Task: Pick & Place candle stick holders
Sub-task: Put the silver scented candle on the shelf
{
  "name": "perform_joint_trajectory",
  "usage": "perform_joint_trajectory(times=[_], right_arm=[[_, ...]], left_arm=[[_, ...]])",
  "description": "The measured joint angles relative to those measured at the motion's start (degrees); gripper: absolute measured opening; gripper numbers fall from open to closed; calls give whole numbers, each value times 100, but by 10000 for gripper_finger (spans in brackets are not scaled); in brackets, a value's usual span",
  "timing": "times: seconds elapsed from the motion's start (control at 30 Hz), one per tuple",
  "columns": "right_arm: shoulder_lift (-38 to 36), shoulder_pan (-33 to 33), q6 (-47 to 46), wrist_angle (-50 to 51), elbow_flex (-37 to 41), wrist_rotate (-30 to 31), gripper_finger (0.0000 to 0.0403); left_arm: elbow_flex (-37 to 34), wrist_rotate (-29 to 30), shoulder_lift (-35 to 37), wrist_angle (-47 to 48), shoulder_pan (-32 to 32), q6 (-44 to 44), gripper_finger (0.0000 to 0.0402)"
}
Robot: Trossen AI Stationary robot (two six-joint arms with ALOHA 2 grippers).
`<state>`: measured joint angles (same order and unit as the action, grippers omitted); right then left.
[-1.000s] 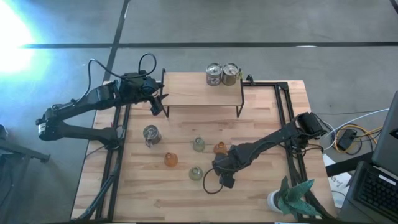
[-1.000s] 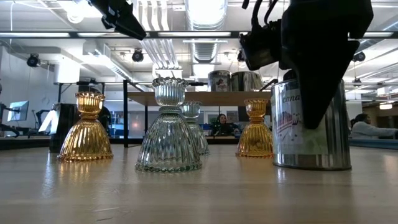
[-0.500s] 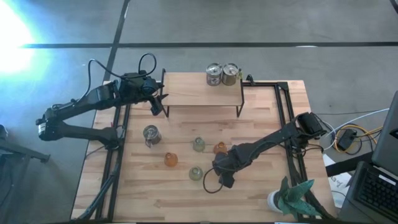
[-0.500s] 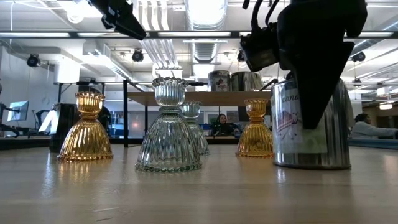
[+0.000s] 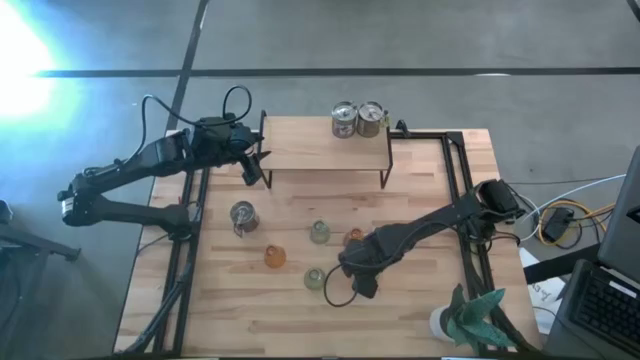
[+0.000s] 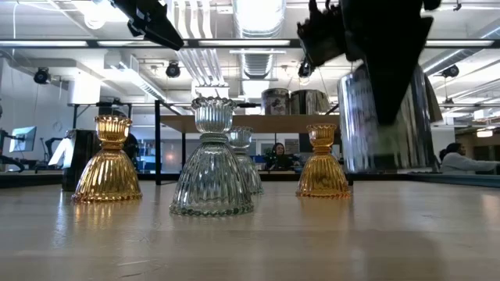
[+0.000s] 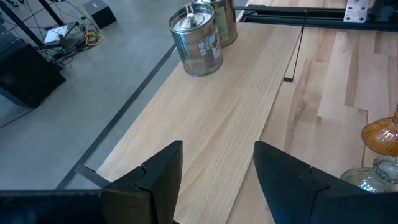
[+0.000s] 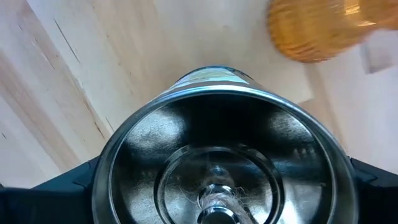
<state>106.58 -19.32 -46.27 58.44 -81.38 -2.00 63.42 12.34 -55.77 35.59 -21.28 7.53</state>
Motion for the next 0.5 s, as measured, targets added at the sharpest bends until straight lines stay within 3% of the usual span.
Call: perform_joint_trajectory(times=[0.5], right_arm=[[-11, 749, 708, 2196, -2247, 223, 349]], left_arm=[[0, 0, 0, 0, 0, -1, 202]])
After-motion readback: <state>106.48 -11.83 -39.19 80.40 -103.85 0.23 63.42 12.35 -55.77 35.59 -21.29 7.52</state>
